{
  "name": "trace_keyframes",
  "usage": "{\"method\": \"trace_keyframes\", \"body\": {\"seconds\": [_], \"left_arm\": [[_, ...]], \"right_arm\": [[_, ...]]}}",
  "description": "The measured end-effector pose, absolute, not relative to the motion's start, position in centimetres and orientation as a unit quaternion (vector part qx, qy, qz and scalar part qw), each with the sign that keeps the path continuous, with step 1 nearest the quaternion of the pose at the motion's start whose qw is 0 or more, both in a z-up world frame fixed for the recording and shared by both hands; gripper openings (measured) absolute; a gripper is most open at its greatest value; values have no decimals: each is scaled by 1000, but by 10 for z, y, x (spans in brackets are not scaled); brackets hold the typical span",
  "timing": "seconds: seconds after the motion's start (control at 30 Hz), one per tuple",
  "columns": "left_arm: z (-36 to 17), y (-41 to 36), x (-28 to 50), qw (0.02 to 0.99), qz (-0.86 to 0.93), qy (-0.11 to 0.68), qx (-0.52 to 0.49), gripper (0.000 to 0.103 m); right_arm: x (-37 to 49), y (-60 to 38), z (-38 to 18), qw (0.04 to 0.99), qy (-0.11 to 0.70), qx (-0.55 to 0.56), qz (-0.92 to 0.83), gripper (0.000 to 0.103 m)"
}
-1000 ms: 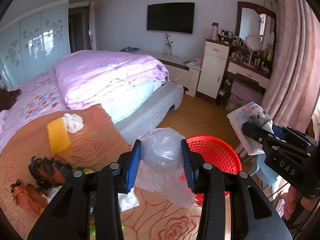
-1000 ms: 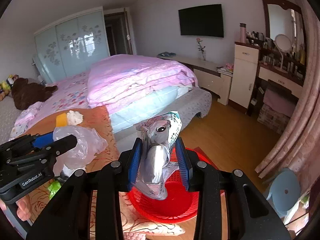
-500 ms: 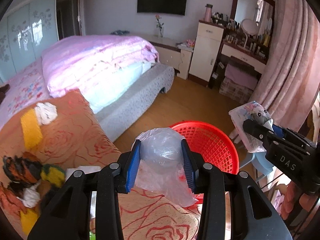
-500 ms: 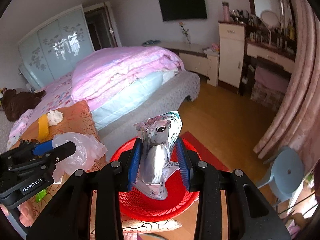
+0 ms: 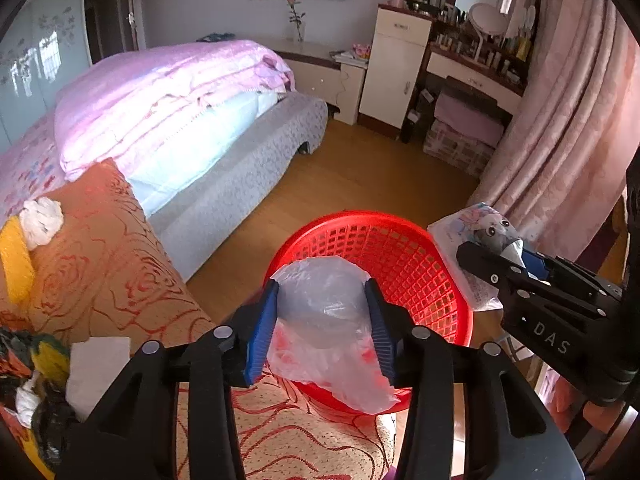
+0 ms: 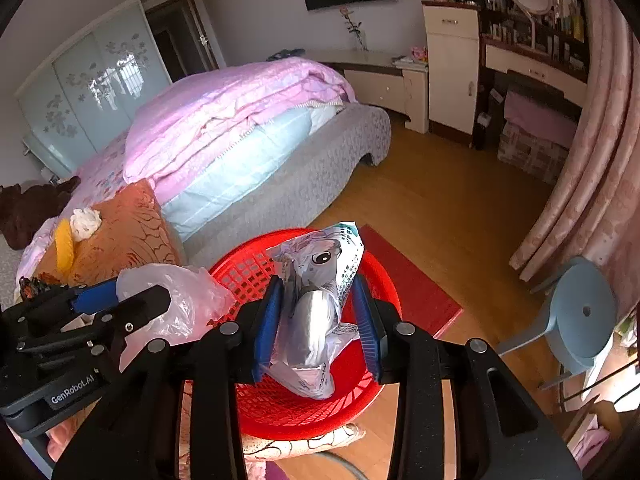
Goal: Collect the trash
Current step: 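Carry both items over the red basket and open both grippers to drop them, then move both tools back from the basket to the trash on the bed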
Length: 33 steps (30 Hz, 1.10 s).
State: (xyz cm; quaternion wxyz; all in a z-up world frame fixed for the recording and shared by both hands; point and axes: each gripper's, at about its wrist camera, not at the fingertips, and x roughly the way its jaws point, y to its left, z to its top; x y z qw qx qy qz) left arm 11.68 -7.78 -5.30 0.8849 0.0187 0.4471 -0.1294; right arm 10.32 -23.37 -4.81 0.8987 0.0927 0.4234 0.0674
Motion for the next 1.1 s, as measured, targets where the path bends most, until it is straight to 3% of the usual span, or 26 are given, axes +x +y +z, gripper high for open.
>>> {"method": "trace_keyframes", "body": {"seconds": [0.1,0.3,0.37,0.4,1.1], "left_arm": [[-56,-76,118,883,-131,451,16,45],[-58,-72,119,879,-138,456,-4,50],[-55,-72,117,882,-135,451,-2,62],[-54,-72,116,883,-134,449,-2,63],[-29,-52,92,912,-90,400,9,67]], "right_arm": [[105,-236,-52,896,430,96,64,37],[105,-238,-55,894,431,102,59,51],[104,-238,-54,896,428,101,56,53],[103,-239,-53,897,427,101,54,53],[91,-237,-37,918,388,75,37,54]]}}
